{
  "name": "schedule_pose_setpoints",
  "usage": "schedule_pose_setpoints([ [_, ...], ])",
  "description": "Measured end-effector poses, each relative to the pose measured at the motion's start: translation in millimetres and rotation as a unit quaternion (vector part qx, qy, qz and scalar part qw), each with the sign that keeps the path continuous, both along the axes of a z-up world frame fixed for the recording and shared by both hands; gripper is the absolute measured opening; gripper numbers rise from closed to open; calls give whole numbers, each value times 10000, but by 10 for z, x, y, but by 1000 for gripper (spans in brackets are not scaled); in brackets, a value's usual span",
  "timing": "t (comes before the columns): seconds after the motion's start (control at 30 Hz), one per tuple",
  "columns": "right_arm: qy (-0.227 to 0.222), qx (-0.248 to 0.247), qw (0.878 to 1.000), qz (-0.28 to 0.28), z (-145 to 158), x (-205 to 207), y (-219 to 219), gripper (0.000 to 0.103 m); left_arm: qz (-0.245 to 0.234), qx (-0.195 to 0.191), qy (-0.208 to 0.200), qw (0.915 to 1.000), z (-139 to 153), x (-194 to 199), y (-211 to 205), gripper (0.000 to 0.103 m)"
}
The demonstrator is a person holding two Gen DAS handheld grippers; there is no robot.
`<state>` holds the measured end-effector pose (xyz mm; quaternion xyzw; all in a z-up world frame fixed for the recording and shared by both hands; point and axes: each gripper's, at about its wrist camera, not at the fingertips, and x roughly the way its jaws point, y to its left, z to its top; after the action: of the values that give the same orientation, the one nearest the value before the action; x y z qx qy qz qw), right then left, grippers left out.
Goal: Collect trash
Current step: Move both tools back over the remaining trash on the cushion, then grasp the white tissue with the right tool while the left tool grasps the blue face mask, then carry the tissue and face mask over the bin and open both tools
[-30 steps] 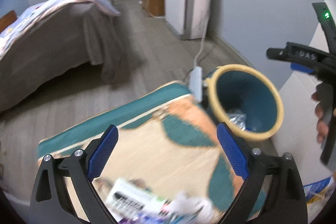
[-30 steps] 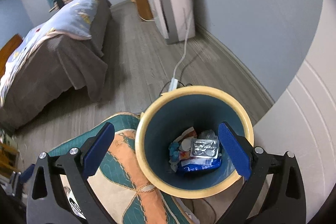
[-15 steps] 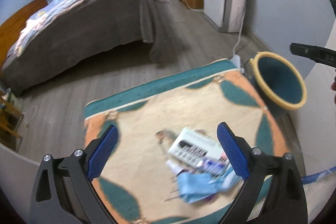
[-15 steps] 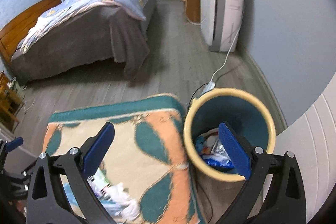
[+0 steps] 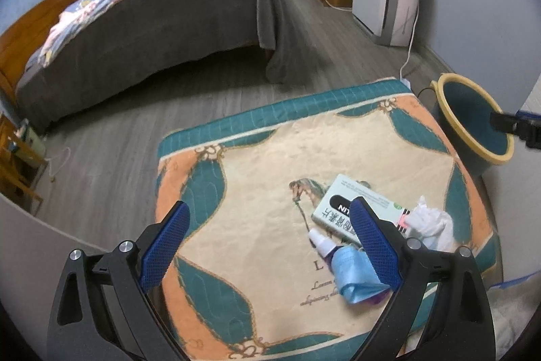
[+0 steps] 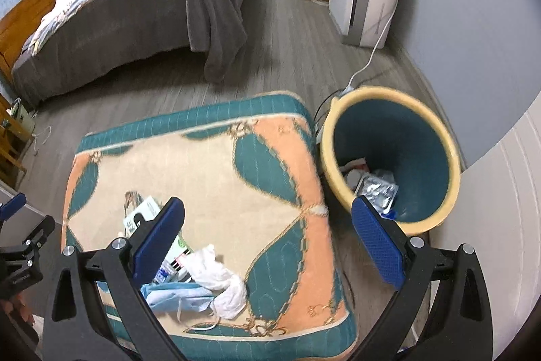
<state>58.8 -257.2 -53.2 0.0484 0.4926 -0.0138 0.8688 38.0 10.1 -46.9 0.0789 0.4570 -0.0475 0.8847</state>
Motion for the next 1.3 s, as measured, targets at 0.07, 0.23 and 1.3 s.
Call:
schedule_pose_setpoints([
  [0.07, 207, 24, 9998, 10, -124, 13, 61, 97, -1, -68, 49, 10000, -46, 13, 19, 94],
  [0.23, 527, 36, 9984, 224, -358, -5, 282, 97, -58, -67, 239, 9997, -192, 48, -1, 94],
  [1.3, 1355, 321, 9888, 533, -813, -23, 319, 20, -973, -428, 751, 9915, -441, -180, -376, 23],
])
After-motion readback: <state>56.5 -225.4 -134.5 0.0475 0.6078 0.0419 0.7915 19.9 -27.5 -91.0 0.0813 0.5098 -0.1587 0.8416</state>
